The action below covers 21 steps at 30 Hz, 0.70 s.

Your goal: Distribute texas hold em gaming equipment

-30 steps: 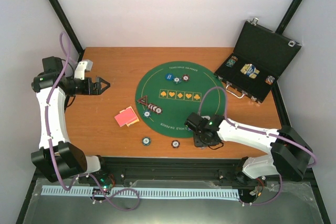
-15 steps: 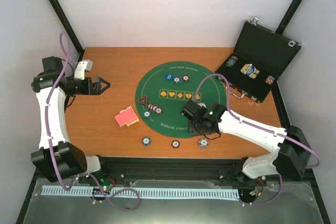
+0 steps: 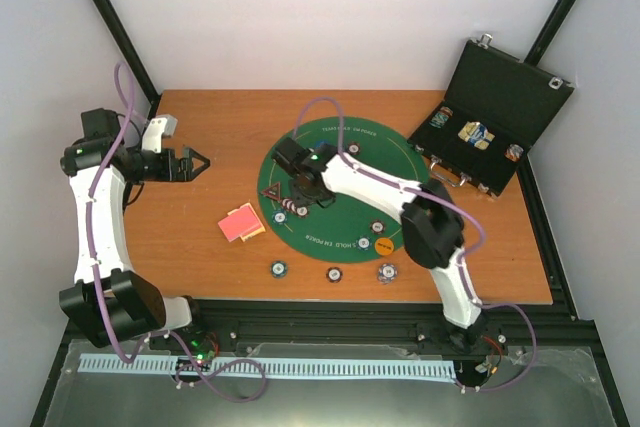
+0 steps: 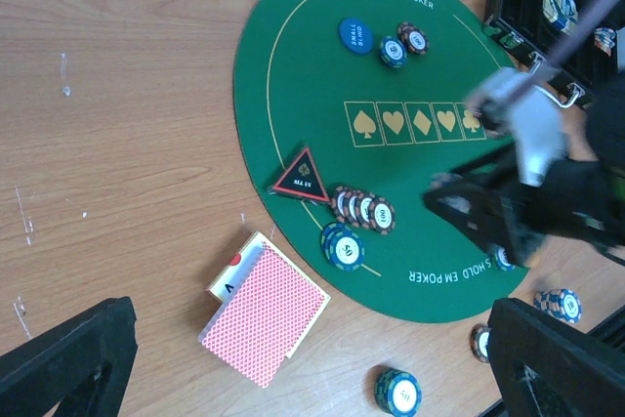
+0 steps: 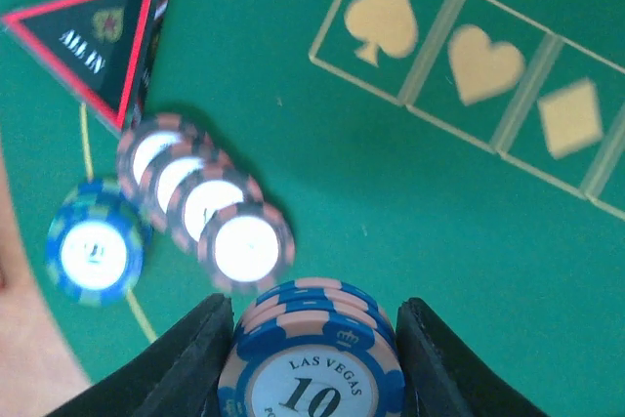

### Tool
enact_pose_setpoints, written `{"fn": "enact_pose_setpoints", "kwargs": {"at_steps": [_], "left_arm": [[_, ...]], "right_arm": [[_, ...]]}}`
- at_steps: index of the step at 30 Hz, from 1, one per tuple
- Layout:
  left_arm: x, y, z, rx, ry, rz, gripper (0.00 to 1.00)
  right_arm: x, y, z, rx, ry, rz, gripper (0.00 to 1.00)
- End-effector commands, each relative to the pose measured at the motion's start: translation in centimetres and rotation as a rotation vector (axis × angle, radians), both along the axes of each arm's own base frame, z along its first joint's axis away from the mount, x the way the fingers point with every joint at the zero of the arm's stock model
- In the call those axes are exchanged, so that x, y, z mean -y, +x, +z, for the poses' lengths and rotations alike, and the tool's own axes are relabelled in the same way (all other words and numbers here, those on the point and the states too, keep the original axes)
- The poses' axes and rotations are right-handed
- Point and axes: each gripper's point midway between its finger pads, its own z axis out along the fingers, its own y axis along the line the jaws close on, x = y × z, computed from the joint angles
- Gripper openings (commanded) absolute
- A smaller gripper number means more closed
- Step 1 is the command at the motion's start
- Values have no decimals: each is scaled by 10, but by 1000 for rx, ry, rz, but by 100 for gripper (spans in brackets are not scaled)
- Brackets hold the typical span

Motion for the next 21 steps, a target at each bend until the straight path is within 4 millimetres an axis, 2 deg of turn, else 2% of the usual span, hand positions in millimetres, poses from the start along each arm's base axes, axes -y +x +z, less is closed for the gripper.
{"fn": "enact_pose_setpoints", "kwargs": {"at_steps": [1, 4, 9, 17, 21], "left_arm": [[-2, -2, 2, 8, 7, -2, 100], [-2, -1, 0, 1, 3, -5, 100], [-3, 1, -5, -8, 2, -3, 100], [-3, 1, -9, -14, 0, -11, 100], [-3, 2, -9, -10, 4, -11, 100]], "right_arm": [[-19, 37, -25, -13, -22, 44, 28], [-30, 59, -40, -20, -27, 47, 28], [-41, 87, -48, -10, 19, 40, 29], [-53, 90, -74, -64, 58, 53, 29], [-54, 88, -80, -77, 64, 45, 29]]}}
